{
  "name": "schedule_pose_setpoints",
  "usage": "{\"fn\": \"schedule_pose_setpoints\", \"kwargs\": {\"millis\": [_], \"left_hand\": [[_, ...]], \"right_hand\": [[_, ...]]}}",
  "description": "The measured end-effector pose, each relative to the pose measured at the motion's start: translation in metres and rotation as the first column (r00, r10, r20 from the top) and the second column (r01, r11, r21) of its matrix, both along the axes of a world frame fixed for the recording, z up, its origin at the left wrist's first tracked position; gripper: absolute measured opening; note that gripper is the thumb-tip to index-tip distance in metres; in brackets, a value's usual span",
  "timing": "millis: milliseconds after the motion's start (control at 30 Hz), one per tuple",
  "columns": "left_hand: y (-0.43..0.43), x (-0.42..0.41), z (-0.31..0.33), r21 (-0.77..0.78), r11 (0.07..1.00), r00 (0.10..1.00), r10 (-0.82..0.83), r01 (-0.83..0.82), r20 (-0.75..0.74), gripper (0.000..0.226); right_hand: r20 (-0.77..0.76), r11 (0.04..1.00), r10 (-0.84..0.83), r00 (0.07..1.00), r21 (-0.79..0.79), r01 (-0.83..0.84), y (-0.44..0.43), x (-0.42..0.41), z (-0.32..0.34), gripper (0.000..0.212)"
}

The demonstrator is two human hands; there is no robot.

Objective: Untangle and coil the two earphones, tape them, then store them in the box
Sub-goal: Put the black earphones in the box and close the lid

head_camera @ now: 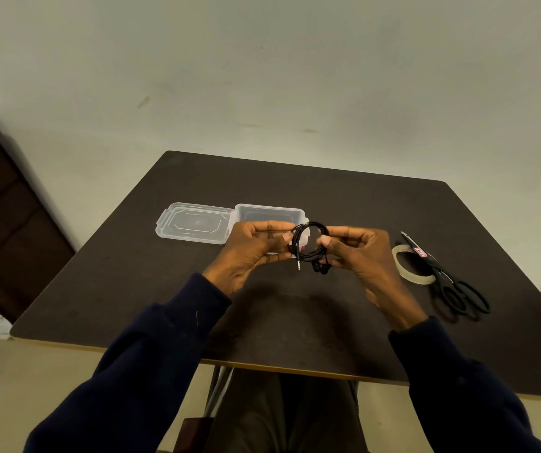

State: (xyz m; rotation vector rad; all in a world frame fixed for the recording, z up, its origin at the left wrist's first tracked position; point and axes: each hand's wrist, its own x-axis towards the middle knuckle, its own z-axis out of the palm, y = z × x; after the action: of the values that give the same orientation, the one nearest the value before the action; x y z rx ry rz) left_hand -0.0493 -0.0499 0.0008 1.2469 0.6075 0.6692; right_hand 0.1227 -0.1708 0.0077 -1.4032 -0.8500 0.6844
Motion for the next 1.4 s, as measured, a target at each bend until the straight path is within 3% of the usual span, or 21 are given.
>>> {"fn": "schedule_pose_setpoints", "kwargs": {"millis": [100,200,267,467,800,1000,1167,1333,1400], "left_hand": [[0.016,-0.015,-0.008,0.219,0.958,0.979,0.198,-0.185,-0.042,0.025],[0.044,-0.035,-0.017,0.536,0.768,0.862,0.489,-0.352,-0.135,0.023],[0.062,-0.042,-0.021,0.604,0.708,0.787,0.582,-0.367,-0.203,0.025],[0.08,-0.024,-0.024,0.552,0.815,0.734,0.483,-0.178,-0.477,0.028],[0.053,-0.013,-0.019,0.39,0.912,0.842,0.307,-0.127,-0.443,0.016],[0.047,-0.012,-0.018,0.303,0.94,0.849,0.285,-0.157,-0.445,0.015],[0.05,-0.013,-0.018,0.293,0.944,0.844,0.278,-0.151,-0.459,0.015],[0.051,-0.012,-0.019,0.278,0.949,0.84,0.269,-0.148,-0.471,0.017],[0.052,-0.012,-0.019,0.282,0.948,0.841,0.268,-0.144,-0.471,0.017]], "right_hand": [[-0.016,0.999,-0.039,0.999,0.014,0.039,0.004,0.005,0.002,0.02],[-0.015,0.998,-0.062,0.998,0.026,0.063,0.01,0.011,0.004,0.021],[-0.016,0.997,-0.067,0.998,0.034,0.067,0.013,0.014,0.005,0.018],[-0.001,0.992,-0.118,0.993,0.038,0.118,0.033,0.018,0.007,0.015],[0.299,0.964,-0.236,0.924,-0.048,0.262,0.071,0.019,0.001,0.021],[0.465,0.939,-0.15,0.872,-0.208,0.273,0.071,0.01,-0.013,0.022],[0.757,0.899,-0.021,0.653,-0.271,0.344,0.068,0.012,-0.01,0.031],[0.885,0.846,0.14,0.445,-0.34,0.41,0.071,0.002,-0.005,0.029],[0.894,0.831,0.173,0.414,-0.358,0.426,0.072,0.004,-0.006,0.032]]}}
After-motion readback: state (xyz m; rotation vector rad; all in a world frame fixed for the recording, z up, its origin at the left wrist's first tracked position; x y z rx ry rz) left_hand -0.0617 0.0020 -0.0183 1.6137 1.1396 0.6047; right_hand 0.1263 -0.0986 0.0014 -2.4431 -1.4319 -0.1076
